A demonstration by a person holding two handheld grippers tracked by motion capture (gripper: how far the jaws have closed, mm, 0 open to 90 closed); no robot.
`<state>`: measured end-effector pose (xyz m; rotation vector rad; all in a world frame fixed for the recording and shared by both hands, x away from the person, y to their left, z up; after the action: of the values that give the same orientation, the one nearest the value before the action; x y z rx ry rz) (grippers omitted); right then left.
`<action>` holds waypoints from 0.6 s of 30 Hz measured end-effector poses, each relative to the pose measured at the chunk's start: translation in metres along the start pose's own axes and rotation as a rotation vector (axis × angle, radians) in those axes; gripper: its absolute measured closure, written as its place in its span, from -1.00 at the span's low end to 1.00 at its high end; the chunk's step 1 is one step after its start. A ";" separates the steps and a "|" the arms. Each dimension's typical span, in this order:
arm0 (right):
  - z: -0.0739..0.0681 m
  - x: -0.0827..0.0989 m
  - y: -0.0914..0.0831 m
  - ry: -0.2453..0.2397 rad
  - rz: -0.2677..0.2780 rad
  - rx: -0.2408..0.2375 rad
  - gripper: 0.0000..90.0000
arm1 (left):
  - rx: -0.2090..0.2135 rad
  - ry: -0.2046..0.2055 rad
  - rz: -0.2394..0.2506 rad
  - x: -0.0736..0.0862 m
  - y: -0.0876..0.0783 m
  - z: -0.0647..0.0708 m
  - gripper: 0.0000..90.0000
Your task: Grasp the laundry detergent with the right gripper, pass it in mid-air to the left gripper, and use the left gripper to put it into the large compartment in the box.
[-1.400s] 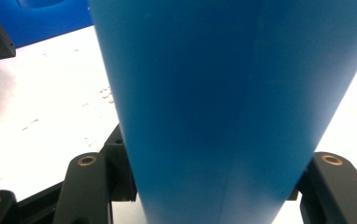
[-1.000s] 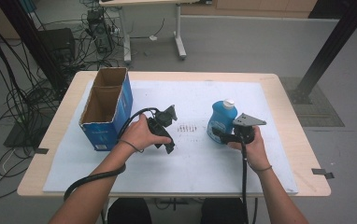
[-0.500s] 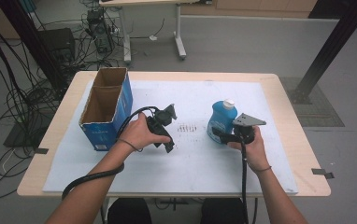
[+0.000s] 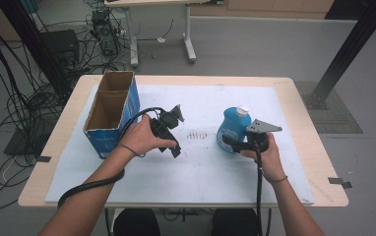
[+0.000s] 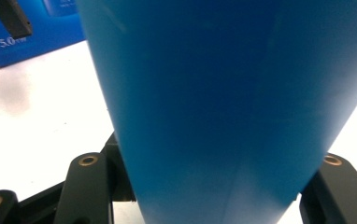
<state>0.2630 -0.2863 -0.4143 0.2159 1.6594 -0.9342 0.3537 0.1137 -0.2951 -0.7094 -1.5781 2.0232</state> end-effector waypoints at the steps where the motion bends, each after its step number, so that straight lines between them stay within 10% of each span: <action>1: 0.000 -0.001 -0.001 0.000 -0.001 -0.009 -0.08 | 0.001 0.006 0.003 0.001 -0.003 0.000 -0.78; 18: -0.003 -0.014 -0.005 -0.058 0.013 -0.180 -0.08 | -0.006 0.147 0.019 0.010 -0.050 0.019 -0.79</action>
<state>0.2625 -0.2828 -0.4000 0.0768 1.6758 -0.7698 0.3362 0.1172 -0.2439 -0.8585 -1.4986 1.9332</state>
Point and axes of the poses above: each handheld gripper's, and its own axes: y roughly forward along the jaws, x roughly out of its underside, z roughly to its right, the point moved 4 cm from there along y, roughly forward along the jaws, and after that the axes turned 4 degrees about -y, right-handed, at the moved point
